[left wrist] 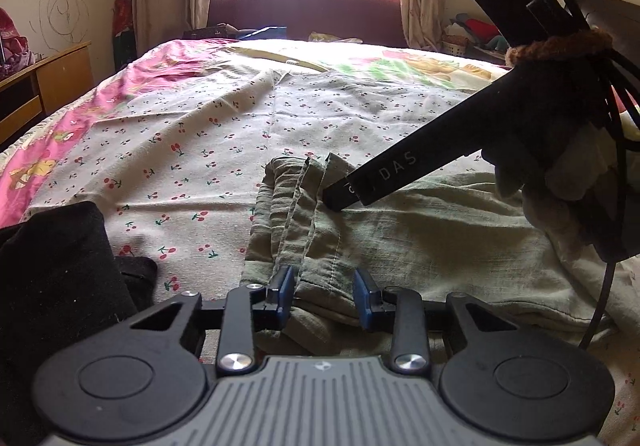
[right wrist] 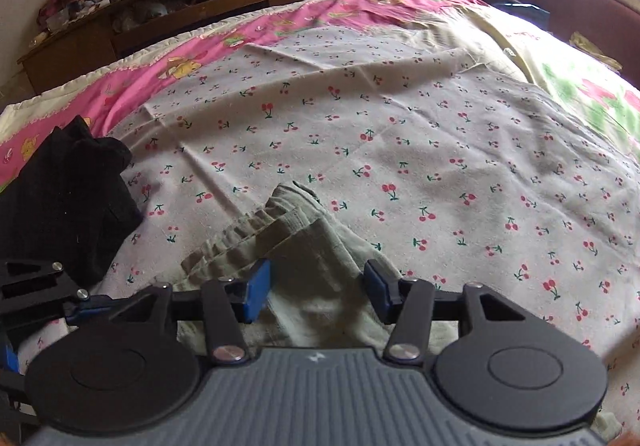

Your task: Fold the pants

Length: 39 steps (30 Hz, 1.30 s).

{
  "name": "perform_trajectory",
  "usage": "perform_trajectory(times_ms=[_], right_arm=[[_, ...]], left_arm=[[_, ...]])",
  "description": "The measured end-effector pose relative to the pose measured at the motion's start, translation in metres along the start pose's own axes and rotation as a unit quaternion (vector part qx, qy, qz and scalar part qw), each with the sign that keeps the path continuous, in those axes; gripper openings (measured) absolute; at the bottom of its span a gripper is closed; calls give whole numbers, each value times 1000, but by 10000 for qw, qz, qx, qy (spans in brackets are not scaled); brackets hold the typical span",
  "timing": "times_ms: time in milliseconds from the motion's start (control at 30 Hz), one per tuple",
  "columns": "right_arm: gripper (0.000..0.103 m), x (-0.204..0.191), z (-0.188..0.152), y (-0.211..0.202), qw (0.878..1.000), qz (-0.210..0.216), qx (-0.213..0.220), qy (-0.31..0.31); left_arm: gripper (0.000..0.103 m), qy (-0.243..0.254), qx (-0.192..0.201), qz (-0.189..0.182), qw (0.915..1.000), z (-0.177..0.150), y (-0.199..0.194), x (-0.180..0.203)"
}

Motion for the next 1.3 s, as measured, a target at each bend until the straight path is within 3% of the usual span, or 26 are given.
perform_trajectory(times_ms=[67, 200, 267, 433, 633, 700, 767, 833, 933, 1000, 1067, 1200, 1300], right_arm=[[1, 3, -2, -2, 9999, -109, -23, 95], [1, 4, 4, -30, 9990, -105, 327, 290], [0, -2, 12, -37, 9988, 11, 428, 235], [0, -13, 33, -32, 9975, 226, 595, 321], [1, -10, 23, 16, 9982, 170, 258, 516], [2, -8, 16, 16, 9970, 210, 320, 668], [8, -8, 14, 10, 9956, 291, 394, 795], [8, -7, 14, 0, 9940, 297, 541, 906], [8, 7, 9, -36, 9888, 164, 800, 1247], [17, 26, -10, -77, 9824, 20, 1016, 1566], [46, 46, -36, -109, 9783, -363, 1058, 1743], [48, 74, -102, -148, 9677, -1415, 614, 1993], [49, 87, -113, -142, 9604, -1722, 447, 2146]], left_arm=[[46, 18, 51, 7, 10000, 0, -1, -1], [28, -78, 126, -38, 9999, 0, -10, -6], [27, -138, 132, -44, 9998, 0, -13, -10], [27, -87, 185, 145, 9997, 1, -24, -18], [27, -5, 4, 516, 9987, 1, -19, -24], [27, 38, 222, 425, 9988, 10, -30, -17], [27, 127, 390, 91, 9991, 20, -35, -1], [28, 312, 300, -110, 9990, 23, -27, 18], [28, 599, -163, -82, 9980, 9, 2, 30], [28, 549, -443, -128, 9974, -5, 17, 29], [28, 467, -436, -178, 9978, -7, 17, 28], [29, 392, -411, -195, 9982, -5, 17, 28], [29, 492, -370, -115, 9980, -2, 8, 30]])
Point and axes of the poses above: each gripper's, at about its wrist camera, not at the fingertips, and y roughly the way its jaws point, x to its right, z to its top, the point moved 8 cm from there along y, roughly the way its jaws point, and after that the axes turned 2 degrees about y, right-handed, at the moved point
